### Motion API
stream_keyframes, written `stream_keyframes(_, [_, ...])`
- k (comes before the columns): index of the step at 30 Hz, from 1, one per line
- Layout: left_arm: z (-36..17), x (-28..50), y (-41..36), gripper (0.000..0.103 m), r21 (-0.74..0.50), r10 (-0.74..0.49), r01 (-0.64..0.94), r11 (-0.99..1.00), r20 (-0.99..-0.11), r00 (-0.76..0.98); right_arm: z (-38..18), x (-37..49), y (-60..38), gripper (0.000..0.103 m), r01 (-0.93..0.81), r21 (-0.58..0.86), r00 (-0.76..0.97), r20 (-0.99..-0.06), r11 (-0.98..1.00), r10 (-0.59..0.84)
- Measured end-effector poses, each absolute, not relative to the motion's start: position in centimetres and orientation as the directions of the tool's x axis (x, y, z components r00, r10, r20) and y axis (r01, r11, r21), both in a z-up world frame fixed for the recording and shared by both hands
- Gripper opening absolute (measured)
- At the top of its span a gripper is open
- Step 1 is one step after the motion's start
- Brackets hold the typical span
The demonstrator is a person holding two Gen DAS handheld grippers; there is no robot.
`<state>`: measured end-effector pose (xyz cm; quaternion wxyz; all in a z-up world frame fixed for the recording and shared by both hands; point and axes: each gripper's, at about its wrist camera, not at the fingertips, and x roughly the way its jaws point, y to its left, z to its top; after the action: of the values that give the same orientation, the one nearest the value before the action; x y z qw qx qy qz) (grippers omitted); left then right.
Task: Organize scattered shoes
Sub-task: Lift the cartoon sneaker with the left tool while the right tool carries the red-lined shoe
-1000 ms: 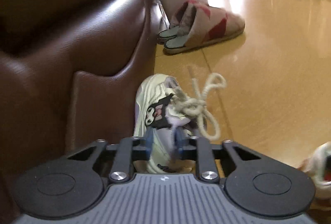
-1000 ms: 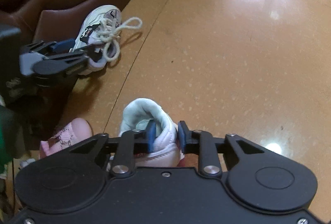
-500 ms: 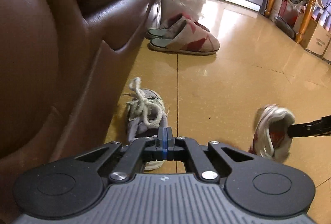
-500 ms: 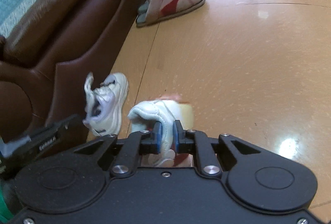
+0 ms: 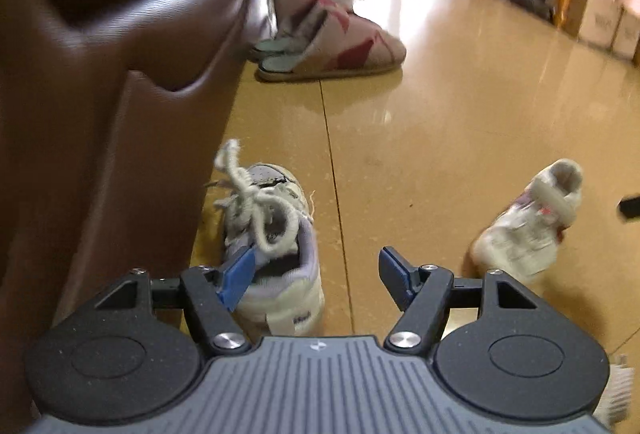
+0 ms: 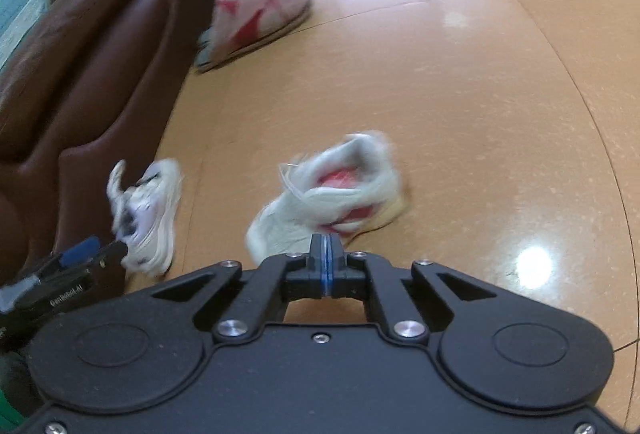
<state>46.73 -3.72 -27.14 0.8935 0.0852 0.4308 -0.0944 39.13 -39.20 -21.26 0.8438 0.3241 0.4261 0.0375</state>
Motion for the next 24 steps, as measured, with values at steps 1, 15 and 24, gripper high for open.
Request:
stream_keyframes(1, [-27.9, 47.6, -4.1, 0.068, 0.097, -0.067, 0.245, 0.965, -0.808, 0.586, -21.5, 39.5, -39.7, 0.01, 0.231, 0.582, 0.647, -0.691, 0.78, 0.324])
stream_keyframes(15, [-29.6, 49.7, -3.4, 0.031, 0.115, -0.087, 0.298, 0.948, -0.804, 0.588, -26.8, 45.4, -39.0, 0.045, 0.407, 0.575, 0.615, -0.747, 0.71, 0.252])
stream_keyframes(24, [-24.9, 45.8, -2.6, 0.029, -0.064, -0.254, 0.311, 0.948, -0.742, 0.621, -25.6, 42.7, -40.9, 0.015, 0.391, 0.647, 0.684, -0.68, 0.654, 0.265])
